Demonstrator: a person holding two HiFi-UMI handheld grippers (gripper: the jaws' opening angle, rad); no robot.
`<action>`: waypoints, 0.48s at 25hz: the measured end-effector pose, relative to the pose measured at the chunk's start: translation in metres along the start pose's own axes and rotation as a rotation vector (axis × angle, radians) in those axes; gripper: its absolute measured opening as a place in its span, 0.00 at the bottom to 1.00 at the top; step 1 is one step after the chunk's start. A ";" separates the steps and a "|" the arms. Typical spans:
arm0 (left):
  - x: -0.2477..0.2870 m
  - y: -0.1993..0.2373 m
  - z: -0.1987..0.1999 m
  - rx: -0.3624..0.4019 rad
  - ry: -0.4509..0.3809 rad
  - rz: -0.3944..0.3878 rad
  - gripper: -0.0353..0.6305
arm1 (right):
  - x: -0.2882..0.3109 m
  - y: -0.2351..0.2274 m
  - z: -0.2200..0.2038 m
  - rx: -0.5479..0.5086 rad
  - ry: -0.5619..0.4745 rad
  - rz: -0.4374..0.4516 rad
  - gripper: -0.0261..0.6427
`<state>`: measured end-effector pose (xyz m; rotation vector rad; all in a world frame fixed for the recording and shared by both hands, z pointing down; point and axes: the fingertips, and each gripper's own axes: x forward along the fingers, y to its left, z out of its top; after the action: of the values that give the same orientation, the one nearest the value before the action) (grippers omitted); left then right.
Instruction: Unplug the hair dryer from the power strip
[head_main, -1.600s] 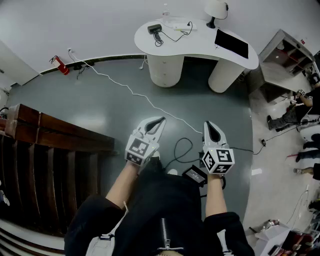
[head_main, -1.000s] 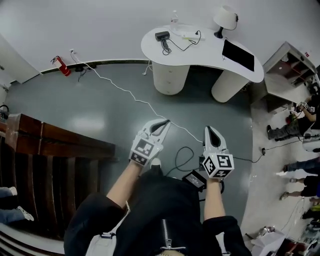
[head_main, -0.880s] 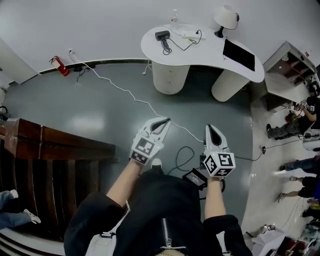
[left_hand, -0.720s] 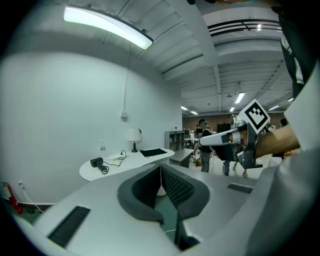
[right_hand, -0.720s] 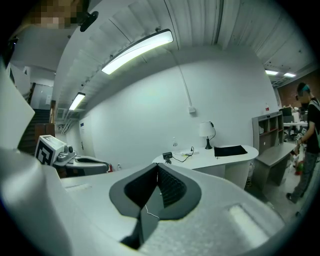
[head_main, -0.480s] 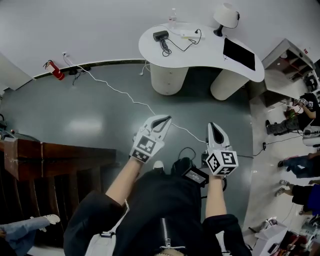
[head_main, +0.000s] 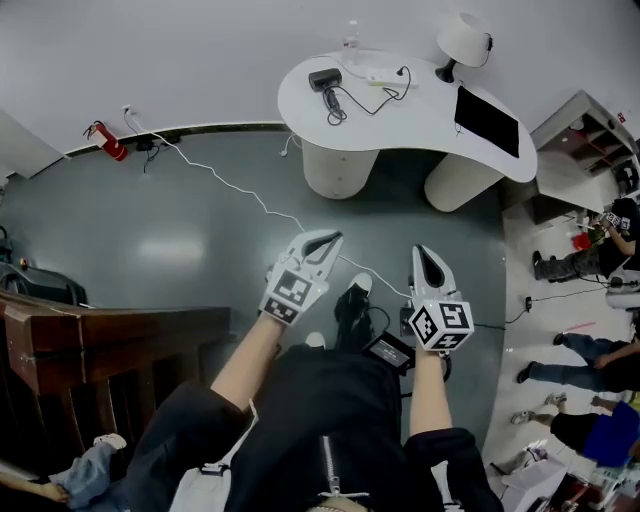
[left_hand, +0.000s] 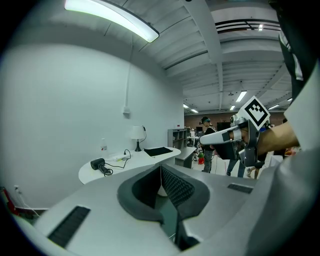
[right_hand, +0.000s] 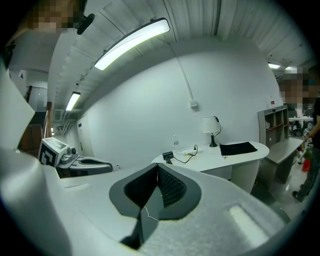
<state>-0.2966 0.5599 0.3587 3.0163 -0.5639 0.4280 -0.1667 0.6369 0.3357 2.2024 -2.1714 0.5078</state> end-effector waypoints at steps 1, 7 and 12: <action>0.008 0.005 0.002 -0.001 0.003 0.001 0.07 | 0.008 -0.006 0.002 0.002 0.001 0.003 0.04; 0.072 0.038 0.017 -0.010 0.018 0.008 0.07 | 0.063 -0.051 0.020 0.016 0.012 0.024 0.04; 0.141 0.060 0.037 -0.005 0.041 0.015 0.07 | 0.117 -0.101 0.048 0.008 0.030 0.047 0.04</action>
<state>-0.1824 0.4510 0.3615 2.9933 -0.5841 0.4867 -0.0592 0.5167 0.3398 2.1382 -2.2146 0.5475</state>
